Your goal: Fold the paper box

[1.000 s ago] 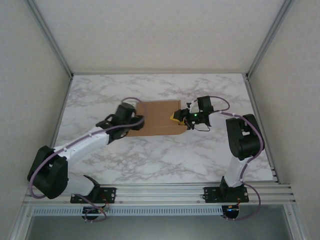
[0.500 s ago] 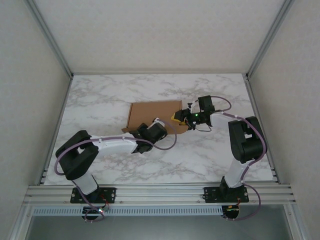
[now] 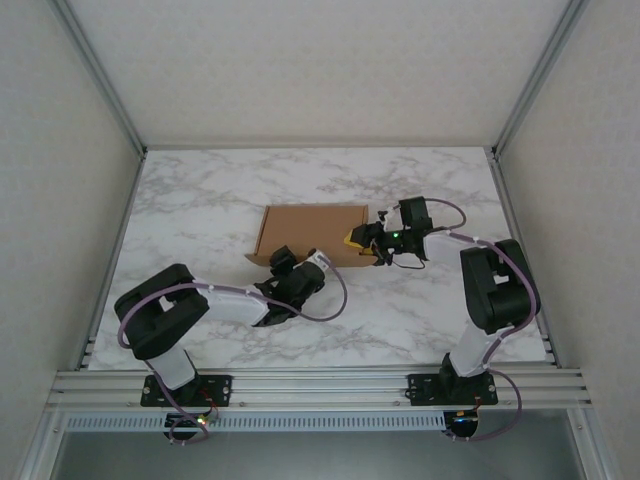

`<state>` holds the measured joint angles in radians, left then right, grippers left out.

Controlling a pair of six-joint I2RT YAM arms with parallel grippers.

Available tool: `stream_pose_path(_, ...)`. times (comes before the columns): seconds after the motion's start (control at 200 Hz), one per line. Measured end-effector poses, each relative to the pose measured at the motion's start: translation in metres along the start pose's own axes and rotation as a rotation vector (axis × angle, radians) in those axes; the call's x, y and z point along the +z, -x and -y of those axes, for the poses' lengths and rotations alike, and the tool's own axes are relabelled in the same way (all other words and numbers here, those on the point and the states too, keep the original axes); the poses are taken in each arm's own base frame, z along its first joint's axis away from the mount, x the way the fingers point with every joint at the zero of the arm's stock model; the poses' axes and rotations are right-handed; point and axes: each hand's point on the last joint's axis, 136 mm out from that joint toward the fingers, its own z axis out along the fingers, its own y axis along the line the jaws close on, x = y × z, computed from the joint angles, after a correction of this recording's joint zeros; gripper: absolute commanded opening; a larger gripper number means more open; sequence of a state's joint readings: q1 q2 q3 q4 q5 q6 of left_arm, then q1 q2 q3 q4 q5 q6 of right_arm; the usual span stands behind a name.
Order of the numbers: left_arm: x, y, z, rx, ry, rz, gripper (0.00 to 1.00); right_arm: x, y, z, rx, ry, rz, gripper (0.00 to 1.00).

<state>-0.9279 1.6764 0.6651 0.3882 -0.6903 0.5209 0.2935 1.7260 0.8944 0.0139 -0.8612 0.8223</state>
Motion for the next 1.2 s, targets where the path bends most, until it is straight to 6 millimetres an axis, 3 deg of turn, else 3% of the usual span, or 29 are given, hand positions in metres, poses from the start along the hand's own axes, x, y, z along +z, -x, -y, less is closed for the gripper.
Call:
stream_pose_path(0.18,-0.007,-0.003,0.009,0.101,-0.033,0.098,0.61,0.003,-0.008,-0.006,0.004,0.015,-0.029,0.45)
stream_pose_path(0.381,-0.012,0.004,0.003,0.172,0.034,0.196,0.68,0.001,-0.015,-0.014,0.034,0.049,-0.04,0.45)
stream_pose_path(0.521,-0.015,0.005,0.0,0.22,0.105,0.237,0.81,0.0,-0.022,-0.019,0.063,0.074,-0.049,0.46)
stream_pose_path(0.556,-0.015,0.006,-0.001,0.228,0.12,0.244,0.97,0.0,-0.025,-0.022,0.065,0.082,-0.054,0.46)
stream_pose_path(0.571,-0.015,0.007,-0.001,0.242,0.132,0.245,0.99,-0.001,-0.026,-0.023,0.066,0.083,-0.055,0.46)
stream_pose_path(0.786,-0.014,0.014,-0.017,0.278,0.273,0.241,1.0,-0.006,-0.035,-0.042,0.05,0.132,-0.062,0.46)
stream_pose_path(0.921,-0.018,0.019,-0.022,0.309,0.327,0.245,0.92,-0.01,-0.042,-0.044,0.051,0.144,-0.068,0.47)
stream_pose_path(1.202,-0.031,0.034,-0.035,0.319,0.36,0.252,0.56,-0.012,-0.047,-0.044,0.058,0.151,-0.076,0.48)
